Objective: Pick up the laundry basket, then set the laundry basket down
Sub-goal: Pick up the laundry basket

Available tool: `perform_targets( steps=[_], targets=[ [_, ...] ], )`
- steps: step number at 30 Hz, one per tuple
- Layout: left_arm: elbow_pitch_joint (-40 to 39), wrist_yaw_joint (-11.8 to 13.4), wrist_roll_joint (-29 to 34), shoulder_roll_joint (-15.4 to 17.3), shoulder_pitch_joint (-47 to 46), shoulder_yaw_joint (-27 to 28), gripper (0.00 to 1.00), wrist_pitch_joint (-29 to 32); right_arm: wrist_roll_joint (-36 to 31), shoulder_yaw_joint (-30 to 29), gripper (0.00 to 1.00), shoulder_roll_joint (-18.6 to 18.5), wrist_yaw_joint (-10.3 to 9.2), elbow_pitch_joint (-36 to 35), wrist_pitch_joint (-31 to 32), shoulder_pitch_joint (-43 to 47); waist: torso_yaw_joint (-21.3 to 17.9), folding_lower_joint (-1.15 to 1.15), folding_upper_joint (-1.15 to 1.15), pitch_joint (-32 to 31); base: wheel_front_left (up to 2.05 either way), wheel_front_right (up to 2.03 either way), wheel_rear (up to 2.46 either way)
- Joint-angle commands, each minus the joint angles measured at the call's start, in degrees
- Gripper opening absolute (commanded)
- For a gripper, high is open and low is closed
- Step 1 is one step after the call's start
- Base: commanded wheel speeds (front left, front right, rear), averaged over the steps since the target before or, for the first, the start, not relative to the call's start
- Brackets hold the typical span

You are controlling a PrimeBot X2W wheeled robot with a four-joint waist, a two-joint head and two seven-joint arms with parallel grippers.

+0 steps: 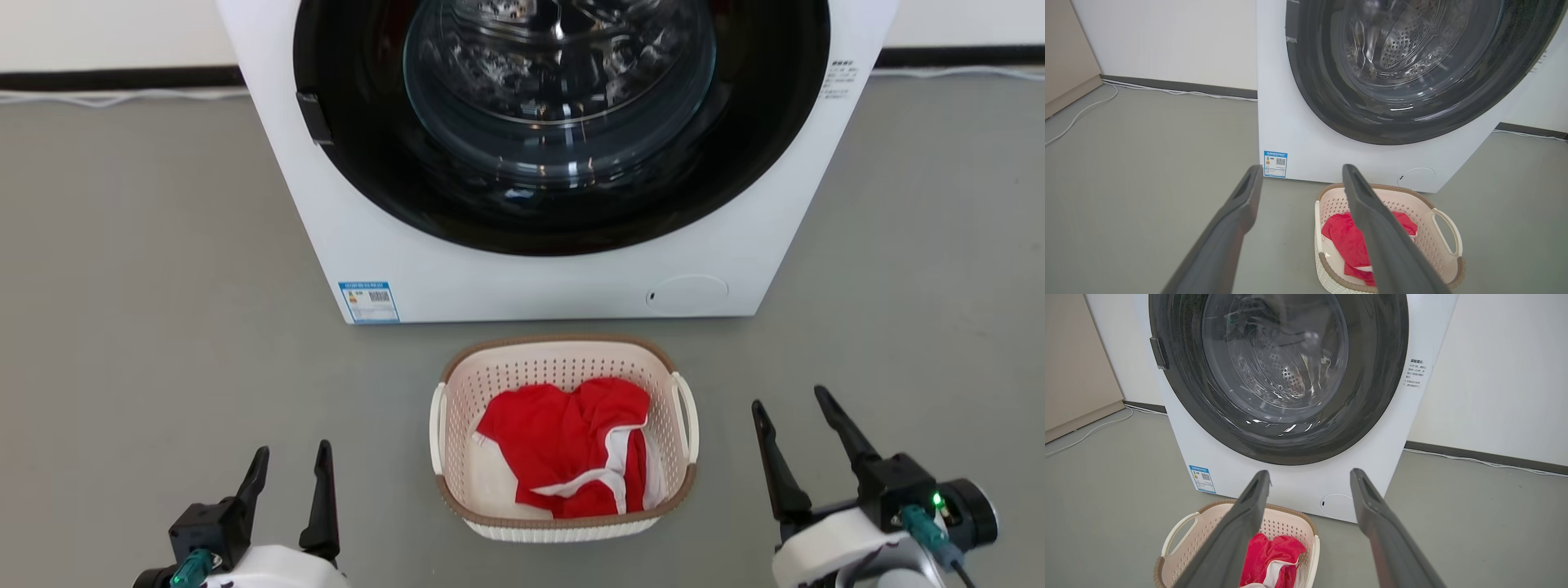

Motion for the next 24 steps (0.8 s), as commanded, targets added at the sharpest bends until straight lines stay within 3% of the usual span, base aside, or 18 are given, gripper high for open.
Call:
perform_targets(
  steps=[1,13,24],
  targets=[
    [-1.18,0.14,-0.29,0.64,-2.67,1.20,1.00,-0.52,0.70,1.08,1.00,-0.06,0.36,-0.83,-0.79,-2.84,0.05,0.00,0.00,1.01,0.00,0.00,0.00],
    [2.25,-0.64,-1.72,0.64,-11.11,-2.01,1.00,-0.52,1.30,-1.16,1.00,0.02,0.36,4.63,-0.79,-10.24,1.02,0.00,0.00,9.97,0.00,0.00,0.00],
    [17.81,0.07,-3.45,0.64,-24.10,-9.00,1.00,-0.52,-0.24,-0.72,1.00,0.06,0.36,20.06,-0.79,-23.12,2.13,0.00,0.00,20.94,0.00,0.00,0.00]
  ],
)
